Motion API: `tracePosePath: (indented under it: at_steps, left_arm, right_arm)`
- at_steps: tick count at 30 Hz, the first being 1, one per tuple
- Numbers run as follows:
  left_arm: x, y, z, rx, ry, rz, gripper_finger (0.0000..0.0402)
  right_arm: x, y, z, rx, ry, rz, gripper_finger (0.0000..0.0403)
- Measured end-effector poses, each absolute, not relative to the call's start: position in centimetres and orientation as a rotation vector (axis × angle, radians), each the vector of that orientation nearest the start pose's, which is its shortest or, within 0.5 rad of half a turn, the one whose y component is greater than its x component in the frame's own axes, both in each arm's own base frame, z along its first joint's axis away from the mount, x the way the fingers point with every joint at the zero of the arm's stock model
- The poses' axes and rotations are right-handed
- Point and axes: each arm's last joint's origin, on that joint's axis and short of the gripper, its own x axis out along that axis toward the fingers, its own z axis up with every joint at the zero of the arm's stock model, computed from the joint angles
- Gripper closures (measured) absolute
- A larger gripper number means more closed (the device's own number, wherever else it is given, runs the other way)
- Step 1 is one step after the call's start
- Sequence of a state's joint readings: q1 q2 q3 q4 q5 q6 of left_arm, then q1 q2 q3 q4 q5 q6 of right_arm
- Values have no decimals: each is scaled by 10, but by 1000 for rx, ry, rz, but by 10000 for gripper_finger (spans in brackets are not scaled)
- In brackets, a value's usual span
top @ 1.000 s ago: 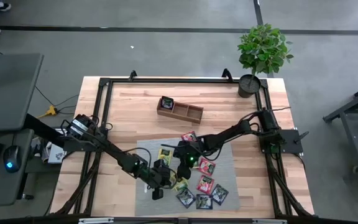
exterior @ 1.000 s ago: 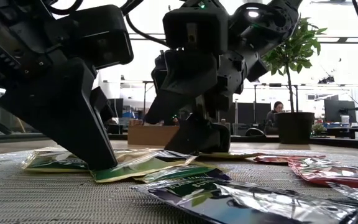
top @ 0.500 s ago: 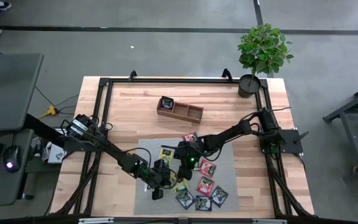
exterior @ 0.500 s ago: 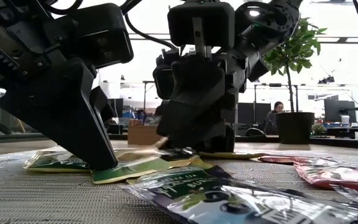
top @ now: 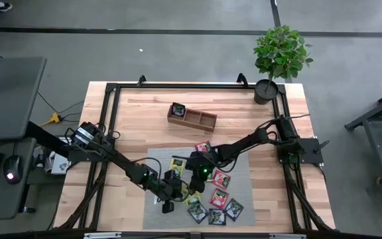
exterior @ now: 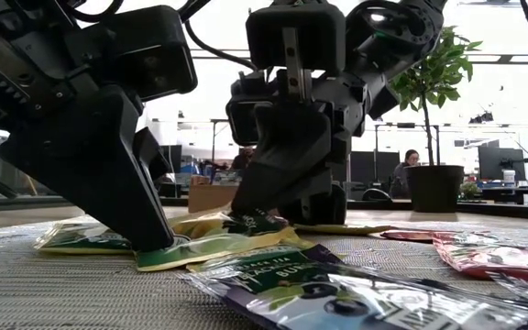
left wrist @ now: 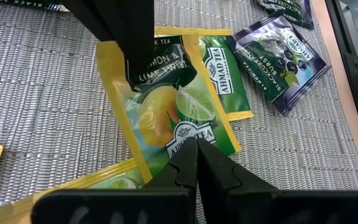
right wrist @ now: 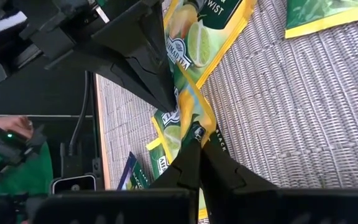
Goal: Pick & Place Tea
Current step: Put the yellow tea bag into the middle section of the wooden organizer
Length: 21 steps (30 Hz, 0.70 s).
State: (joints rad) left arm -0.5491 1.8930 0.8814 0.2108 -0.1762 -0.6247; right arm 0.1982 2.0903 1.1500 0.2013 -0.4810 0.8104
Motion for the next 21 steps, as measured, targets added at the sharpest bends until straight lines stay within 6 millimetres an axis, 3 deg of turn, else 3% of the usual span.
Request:
tracePosePath:
  at_steps: [17, 21]
  left_arm:
    - [298, -176, 153, -368, 770, -265, 400]
    - [295, -171, 171, -391, 750, -298, 400]
  right_arm:
    - [402, 94, 115, 765, 928, 354, 402]
    - [402, 95, 120, 733, 906, 383, 403]
